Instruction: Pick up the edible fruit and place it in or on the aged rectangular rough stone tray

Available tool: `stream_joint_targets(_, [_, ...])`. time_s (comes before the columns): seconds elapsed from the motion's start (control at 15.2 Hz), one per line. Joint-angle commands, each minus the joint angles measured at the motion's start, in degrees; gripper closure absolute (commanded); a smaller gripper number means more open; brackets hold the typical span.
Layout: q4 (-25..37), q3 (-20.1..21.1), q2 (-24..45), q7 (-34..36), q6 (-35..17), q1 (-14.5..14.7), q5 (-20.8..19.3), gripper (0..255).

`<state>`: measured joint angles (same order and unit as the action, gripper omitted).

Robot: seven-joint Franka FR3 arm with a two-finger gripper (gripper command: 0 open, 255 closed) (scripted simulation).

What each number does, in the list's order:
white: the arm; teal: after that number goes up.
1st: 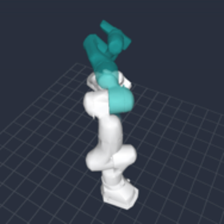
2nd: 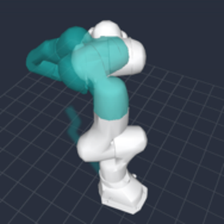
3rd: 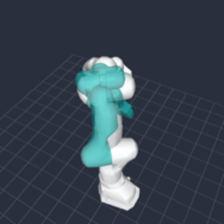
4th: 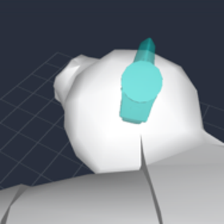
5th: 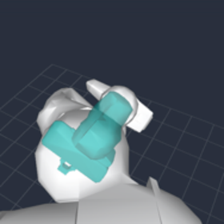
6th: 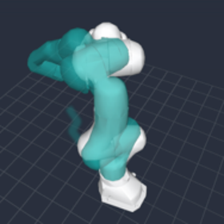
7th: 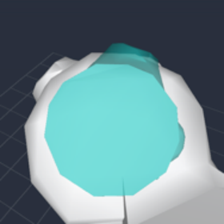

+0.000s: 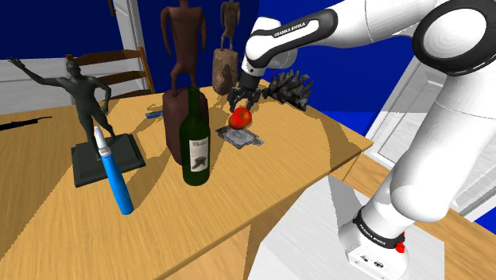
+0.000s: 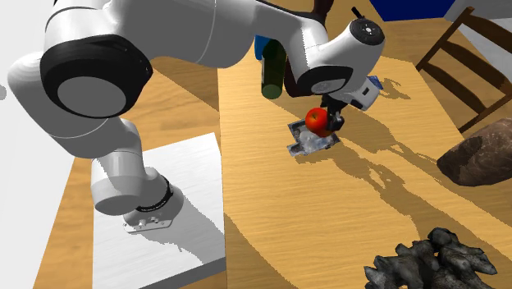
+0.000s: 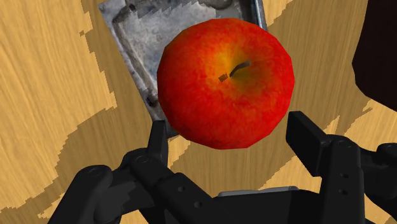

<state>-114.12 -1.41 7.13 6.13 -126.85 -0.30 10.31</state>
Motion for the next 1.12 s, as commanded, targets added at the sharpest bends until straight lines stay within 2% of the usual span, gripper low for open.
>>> stream_joint_targets(0.0, [-0.14,0.0,0.12,-0.06,-0.29,0.0,0.04,255])
stream_joint_targets(0.4, [-0.14,0.0,0.12,-0.06,-0.29,0.0,0.04,255])
stream_joint_targets(0.46, [-0.13,0.0,0.12,-0.06,-0.29,0.0,0.04,0])
stream_joint_targets(0.79, [-0.13,0.0,0.12,-0.06,-0.29,0.0,0.04,0])
stream_joint_targets(1.06, [3.05,-0.45,-3.18,0.38,6.22,-0.45,-0.67,0])
